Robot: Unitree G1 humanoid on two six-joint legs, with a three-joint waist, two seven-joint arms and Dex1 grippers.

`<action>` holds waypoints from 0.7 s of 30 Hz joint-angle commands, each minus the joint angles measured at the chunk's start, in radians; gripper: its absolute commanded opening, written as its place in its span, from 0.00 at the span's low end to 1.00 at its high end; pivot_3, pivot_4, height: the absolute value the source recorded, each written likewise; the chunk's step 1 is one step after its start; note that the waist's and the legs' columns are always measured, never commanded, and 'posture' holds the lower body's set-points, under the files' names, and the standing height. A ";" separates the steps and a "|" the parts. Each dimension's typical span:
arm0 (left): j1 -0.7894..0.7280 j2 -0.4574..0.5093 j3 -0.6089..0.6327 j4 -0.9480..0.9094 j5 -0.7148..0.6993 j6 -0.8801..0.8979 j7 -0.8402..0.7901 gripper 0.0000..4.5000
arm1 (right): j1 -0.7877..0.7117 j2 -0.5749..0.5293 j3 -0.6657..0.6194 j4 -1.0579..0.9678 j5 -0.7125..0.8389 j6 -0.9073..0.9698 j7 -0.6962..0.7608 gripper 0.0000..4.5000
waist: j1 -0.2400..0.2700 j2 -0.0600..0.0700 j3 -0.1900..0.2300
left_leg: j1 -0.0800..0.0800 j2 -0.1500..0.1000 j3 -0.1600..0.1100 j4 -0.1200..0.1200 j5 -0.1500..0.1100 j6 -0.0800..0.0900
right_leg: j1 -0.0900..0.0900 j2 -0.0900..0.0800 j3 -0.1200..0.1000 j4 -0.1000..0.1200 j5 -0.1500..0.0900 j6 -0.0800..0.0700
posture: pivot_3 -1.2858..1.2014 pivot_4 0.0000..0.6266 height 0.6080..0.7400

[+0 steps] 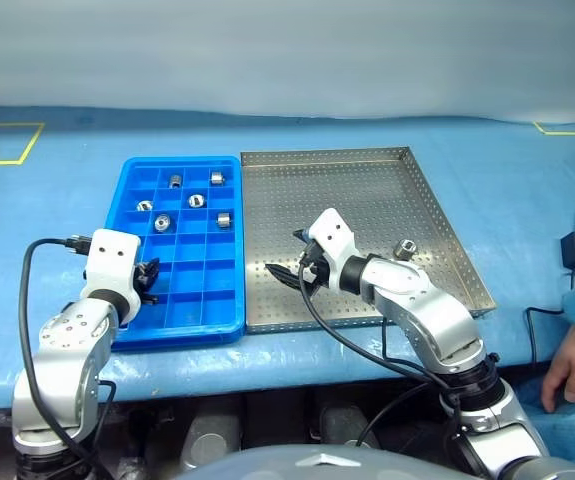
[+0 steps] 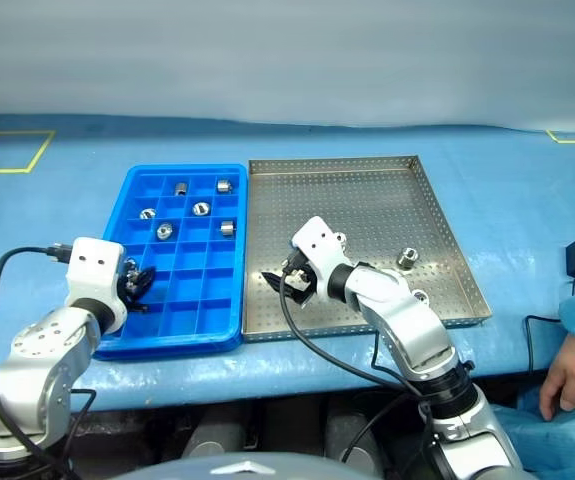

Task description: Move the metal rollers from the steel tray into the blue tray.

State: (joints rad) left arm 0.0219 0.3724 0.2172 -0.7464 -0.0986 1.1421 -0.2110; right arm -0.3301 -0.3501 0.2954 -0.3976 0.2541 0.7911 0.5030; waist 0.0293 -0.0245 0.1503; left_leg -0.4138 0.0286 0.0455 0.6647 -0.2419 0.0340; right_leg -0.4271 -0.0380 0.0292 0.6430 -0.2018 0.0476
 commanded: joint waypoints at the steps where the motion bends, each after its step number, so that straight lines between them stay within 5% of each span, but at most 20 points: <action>1: -0.014 -0.004 -0.017 -0.013 0.002 -0.055 0.010 0.61 | -0.012 -0.005 -0.008 -0.030 -0.008 -0.025 0.002 1.00 | 0.001 0.000 0.000 | 0.000 0.000 0.000 0.000 0.000 0.000 | 0.000 0.000 0.000 0.000 0.000 0.000 | 0.57 0.24 1.00; 3: -0.022 -0.016 -0.024 -0.010 -0.001 -0.074 0.015 0.76 | -0.009 -0.009 -0.003 -0.035 -0.015 -0.028 0.002 1.00 | 0.001 0.000 0.000 | 0.000 0.000 -0.001 0.000 0.000 0.000 | 0.000 0.000 -0.001 0.000 0.000 0.000 | 0.57 0.24 1.00; 10: -0.029 -0.053 -0.036 -0.037 -0.105 -0.203 -0.078 0.76 | -0.027 0.024 -0.028 -0.008 -0.039 -0.003 -0.059 1.00 | 0.000 0.000 0.000 | 0.000 0.000 -0.001 0.000 0.000 0.000 | 0.000 -0.001 -0.002 0.000 0.000 -0.001 | 0.56 0.24 1.00; 15: 0.002 0.040 -0.173 0.002 -0.095 -0.302 -0.167 0.76 | -0.133 0.087 -0.056 0.102 -0.091 0.047 -0.168 1.00 | -0.006 0.000 0.000 | 0.000 0.000 0.000 0.000 0.000 0.000 | 0.000 -0.001 -0.003 0.000 0.000 -0.002 | 0.56 0.24 1.00; 21: -0.009 0.025 -0.245 0.050 -0.112 -0.368 -0.185 0.76 | -0.219 0.211 -0.128 0.294 -0.152 0.054 -0.338 1.00 | -0.006 0.000 0.000 | 0.000 0.000 -0.001 0.000 0.000 -0.001 | 0.000 -0.001 -0.004 0.000 0.000 -0.002 | 0.56 0.24 1.00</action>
State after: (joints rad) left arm 0.0221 0.3994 -0.0151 -0.6901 -0.2072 0.8074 -0.3938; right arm -0.5333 -0.1535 0.1975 -0.1263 0.1205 0.8545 0.2132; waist 0.0229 -0.0241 0.1503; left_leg -0.4143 0.0283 0.0451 0.6637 -0.2415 0.0333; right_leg -0.4275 -0.0390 0.0253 0.6433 -0.2020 0.0450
